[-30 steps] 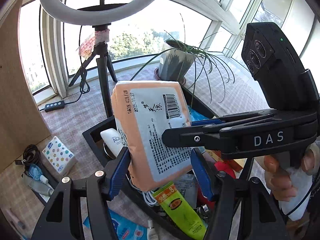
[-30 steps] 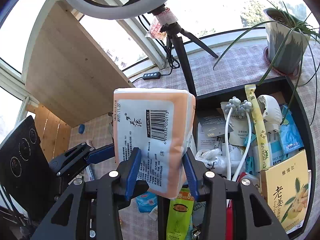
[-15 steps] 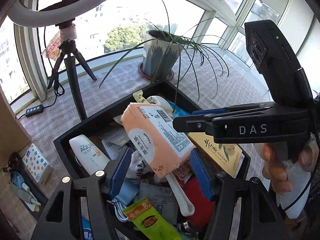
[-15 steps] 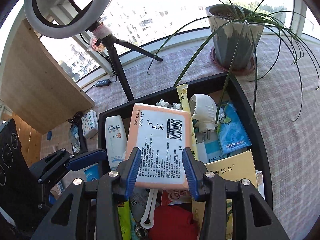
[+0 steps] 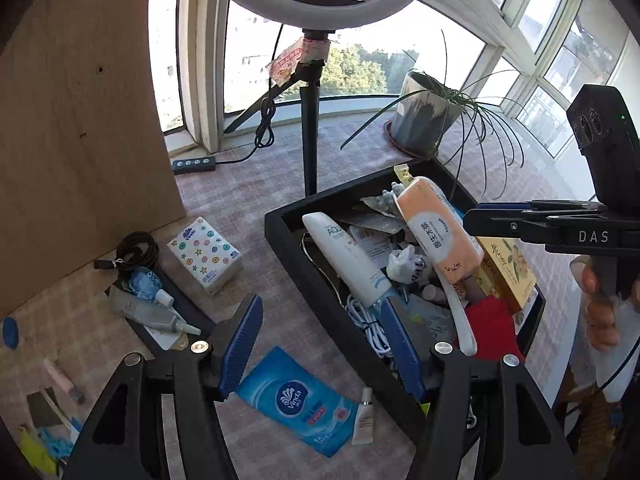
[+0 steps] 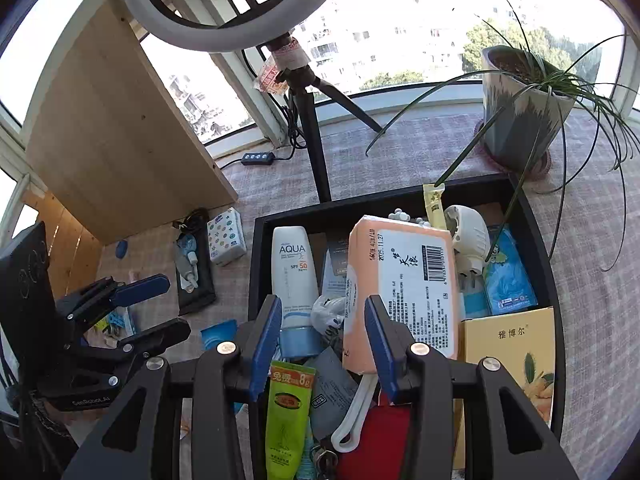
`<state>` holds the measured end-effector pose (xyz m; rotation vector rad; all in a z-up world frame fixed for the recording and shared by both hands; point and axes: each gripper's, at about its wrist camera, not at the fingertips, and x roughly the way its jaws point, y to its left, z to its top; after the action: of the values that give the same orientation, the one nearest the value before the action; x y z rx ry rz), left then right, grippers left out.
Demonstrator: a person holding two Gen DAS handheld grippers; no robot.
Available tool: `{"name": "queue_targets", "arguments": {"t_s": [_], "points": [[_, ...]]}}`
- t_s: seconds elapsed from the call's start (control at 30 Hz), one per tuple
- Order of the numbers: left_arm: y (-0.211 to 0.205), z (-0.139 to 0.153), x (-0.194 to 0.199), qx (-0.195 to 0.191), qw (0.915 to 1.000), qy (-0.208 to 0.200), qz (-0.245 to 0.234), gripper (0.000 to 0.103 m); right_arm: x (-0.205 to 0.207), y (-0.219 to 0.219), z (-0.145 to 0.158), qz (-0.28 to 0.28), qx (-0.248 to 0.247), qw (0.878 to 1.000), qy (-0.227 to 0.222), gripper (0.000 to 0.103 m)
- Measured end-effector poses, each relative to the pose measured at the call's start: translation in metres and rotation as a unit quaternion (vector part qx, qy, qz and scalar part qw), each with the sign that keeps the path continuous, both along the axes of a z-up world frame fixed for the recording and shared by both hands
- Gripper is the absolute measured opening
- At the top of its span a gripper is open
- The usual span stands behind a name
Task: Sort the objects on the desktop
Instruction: 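Move both tools back over the items on the table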
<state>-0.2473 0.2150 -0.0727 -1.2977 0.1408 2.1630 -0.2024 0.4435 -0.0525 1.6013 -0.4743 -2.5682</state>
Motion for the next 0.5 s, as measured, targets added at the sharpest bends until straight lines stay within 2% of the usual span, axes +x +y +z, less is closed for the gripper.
{"name": "queue_targets", "arguments": {"t_s": [0.23, 0.5], "points": [[-0.112, -0.015, -0.011, -0.032, 0.9950, -0.019, 0.093, 0.066, -0.024, -0.070, -0.001, 0.072, -0.006, 0.997, 0.002, 0.040], [-0.221, -0.040, -0.032, -0.047, 0.9783, -0.052, 0.195, 0.066, -0.071, -0.164, -0.022, 0.171, -0.011, 0.985, -0.019, 0.039]]}}
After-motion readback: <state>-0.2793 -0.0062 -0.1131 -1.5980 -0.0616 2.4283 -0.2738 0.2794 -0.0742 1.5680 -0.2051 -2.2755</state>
